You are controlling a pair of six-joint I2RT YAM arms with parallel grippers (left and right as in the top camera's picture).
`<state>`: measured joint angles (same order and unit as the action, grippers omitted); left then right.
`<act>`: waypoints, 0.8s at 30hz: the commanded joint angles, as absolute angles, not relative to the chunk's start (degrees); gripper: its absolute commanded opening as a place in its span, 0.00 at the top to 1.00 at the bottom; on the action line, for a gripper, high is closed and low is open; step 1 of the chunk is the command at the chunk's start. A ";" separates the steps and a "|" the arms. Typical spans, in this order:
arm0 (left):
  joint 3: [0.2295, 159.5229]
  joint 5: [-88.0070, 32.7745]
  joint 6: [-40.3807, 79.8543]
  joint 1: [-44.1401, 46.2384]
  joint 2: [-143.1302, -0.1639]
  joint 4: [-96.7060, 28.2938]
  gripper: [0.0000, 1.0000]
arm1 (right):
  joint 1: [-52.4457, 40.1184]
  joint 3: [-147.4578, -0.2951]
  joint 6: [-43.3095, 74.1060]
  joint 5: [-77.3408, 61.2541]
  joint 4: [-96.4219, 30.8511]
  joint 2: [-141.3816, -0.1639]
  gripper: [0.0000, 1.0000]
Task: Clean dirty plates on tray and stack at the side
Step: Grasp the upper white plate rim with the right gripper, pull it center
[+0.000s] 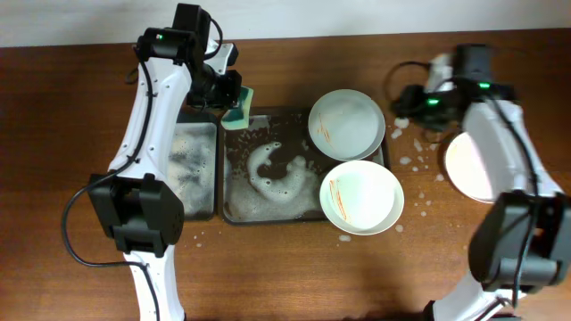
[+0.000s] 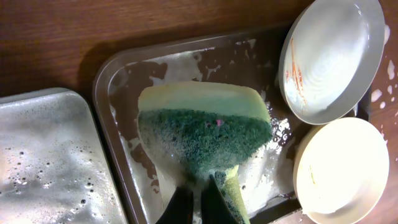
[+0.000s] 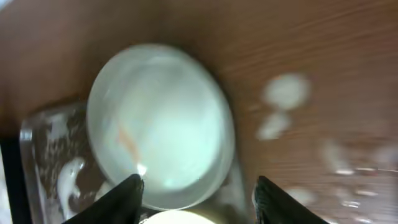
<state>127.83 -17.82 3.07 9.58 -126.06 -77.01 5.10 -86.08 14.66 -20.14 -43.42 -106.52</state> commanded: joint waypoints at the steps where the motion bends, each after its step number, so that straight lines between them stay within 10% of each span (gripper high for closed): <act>1: 128.40 -17.72 3.68 9.76 -125.67 -77.06 0.99 | 0.58 -86.43 20.64 -14.70 -42.68 -110.50 0.56; 11: 128.40 -17.47 3.64 9.74 -125.69 -77.25 0.99 | -3.75 -86.30 28.16 -3.79 -46.04 -118.02 0.68; 16: 128.40 -17.47 3.66 9.74 -125.67 -77.21 0.99 | -4.95 -84.79 27.90 -4.25 -45.06 -118.69 0.90; 24: 128.40 -17.50 3.64 9.74 -125.67 -77.21 0.99 | -6.66 -84.77 23.86 -6.07 -44.66 -118.78 0.90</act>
<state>127.83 -17.69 3.07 9.58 -126.06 -77.17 -6.11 -85.21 27.66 -4.34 -45.39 -117.51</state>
